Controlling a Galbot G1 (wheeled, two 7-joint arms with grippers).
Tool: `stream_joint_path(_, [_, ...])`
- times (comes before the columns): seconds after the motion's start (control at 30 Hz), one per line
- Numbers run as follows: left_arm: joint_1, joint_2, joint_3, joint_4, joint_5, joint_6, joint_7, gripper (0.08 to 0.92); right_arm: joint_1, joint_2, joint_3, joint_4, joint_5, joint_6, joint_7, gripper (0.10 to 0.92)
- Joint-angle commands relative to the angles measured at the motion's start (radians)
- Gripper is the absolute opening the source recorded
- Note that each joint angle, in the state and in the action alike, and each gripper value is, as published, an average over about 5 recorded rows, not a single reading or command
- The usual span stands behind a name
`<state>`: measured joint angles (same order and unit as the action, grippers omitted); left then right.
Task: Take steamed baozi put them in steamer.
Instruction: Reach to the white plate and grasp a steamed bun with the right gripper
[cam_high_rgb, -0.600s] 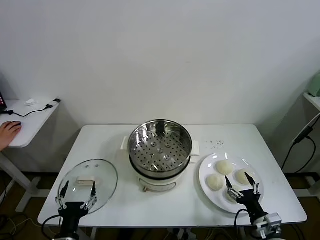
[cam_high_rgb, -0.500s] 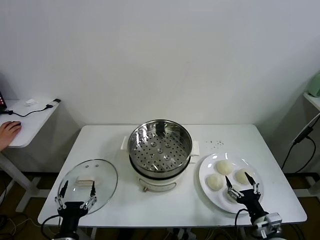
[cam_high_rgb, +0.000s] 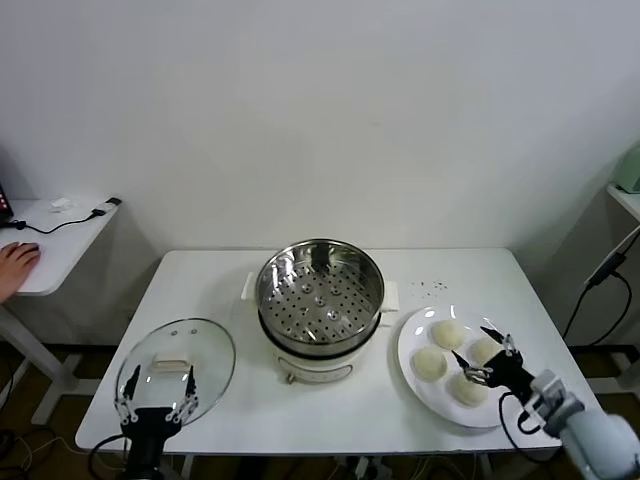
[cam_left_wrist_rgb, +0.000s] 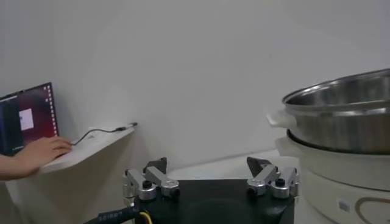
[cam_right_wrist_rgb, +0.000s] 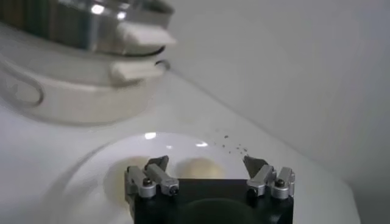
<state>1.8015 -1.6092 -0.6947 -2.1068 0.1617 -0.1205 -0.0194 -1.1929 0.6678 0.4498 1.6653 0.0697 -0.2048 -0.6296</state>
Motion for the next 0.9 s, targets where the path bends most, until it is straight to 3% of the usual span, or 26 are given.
stream_joint_path(0.03, [-0.005, -0.019, 0.018, -0.003, 0.003, 0.010, -0.026, 0.823, 0.692, -0.337, -0.653, -0.221, -0.070, -0.043, -0.319, 0.823])
stream_joint_path(0.23, [-0.001, -0.010, 0.005, -0.030, -0.049, 0.043, -0.029, 0.823, 1.327, -0.189, -1.334, -0.413, -0.020, -0.010, -0.438, 0.823])
stream_joint_path(0.4, [0.001, -0.012, -0.006, -0.046, -0.069, 0.056, -0.030, 0.823, 1.563, -0.045, -1.624, -0.527, 0.031, -0.004, -0.479, 0.823])
stream_joint_path(0.57, [0.002, -0.021, -0.004, -0.040, -0.063, 0.054, -0.033, 0.823, 1.603, 0.041, -1.735, -0.593, 0.055, -0.007, -0.485, 0.823])
stream_joint_path(0.9, [0.000, -0.018, -0.008, -0.024, -0.060, 0.057, -0.035, 0.823, 1.511, 0.149, -1.687, -0.672, 0.048, -0.021, -0.466, 0.823])
